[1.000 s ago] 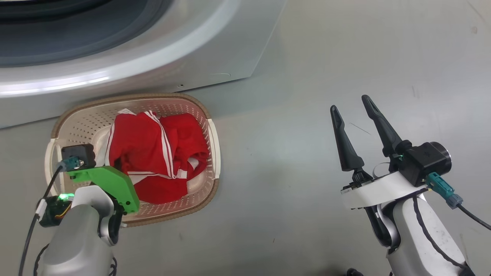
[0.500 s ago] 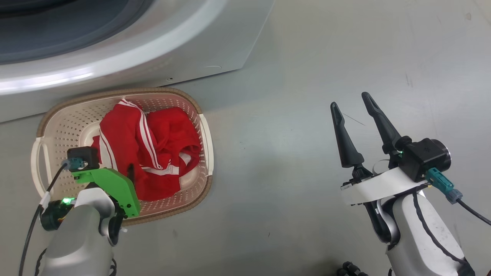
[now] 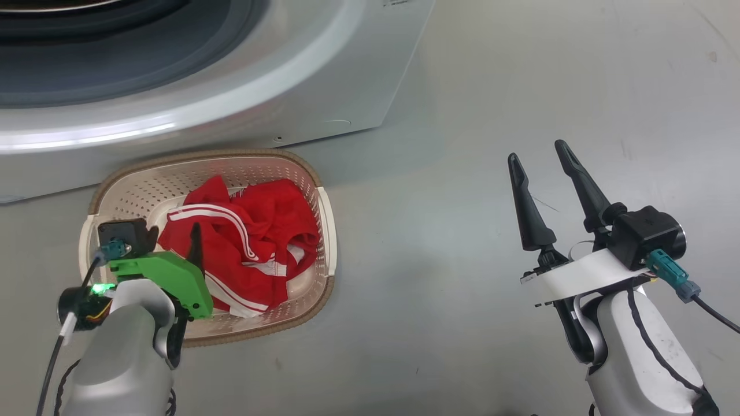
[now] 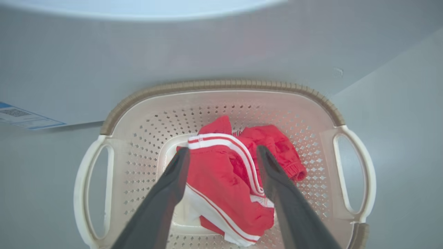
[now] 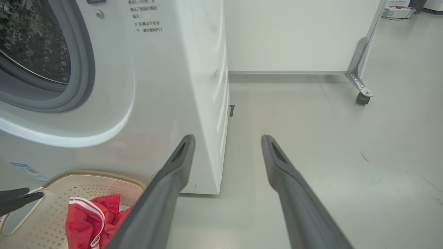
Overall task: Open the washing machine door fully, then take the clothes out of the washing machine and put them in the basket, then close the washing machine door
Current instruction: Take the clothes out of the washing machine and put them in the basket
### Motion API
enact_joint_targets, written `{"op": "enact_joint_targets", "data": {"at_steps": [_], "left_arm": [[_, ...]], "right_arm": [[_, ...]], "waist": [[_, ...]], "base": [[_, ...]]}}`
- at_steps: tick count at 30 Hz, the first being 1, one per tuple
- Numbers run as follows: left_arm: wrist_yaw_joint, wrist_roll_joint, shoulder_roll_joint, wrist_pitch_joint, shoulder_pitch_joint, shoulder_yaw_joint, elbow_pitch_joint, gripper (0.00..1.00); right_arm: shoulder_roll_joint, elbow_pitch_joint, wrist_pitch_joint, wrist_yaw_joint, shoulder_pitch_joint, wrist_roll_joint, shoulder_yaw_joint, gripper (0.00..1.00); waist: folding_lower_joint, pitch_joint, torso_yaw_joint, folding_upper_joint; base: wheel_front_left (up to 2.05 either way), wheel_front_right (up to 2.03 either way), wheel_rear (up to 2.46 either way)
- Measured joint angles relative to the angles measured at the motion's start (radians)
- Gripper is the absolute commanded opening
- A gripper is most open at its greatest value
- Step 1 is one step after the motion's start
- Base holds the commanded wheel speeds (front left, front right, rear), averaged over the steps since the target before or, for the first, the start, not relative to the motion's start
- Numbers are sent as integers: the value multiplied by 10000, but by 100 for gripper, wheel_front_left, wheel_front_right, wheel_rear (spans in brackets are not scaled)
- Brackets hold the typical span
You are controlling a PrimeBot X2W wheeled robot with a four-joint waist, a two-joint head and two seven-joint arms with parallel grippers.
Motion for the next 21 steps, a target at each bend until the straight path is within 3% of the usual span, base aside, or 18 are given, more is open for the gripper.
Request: {"op": "enact_joint_targets", "data": {"at_steps": [7,21], "left_arm": [[-127,337,-2,-1538,-3,-44,-761,100],[40,794,-17,-1590,183,4,-2872,100]], "right_arm": [[-29,75,0,-48,73,0,-242,100],[-46,261,0,-94,710,0,-447,100]], "waist": [[0,-527,276,0],[0,-1772,963,0]], "base": [[0,0,0],[0,0,0]]}}
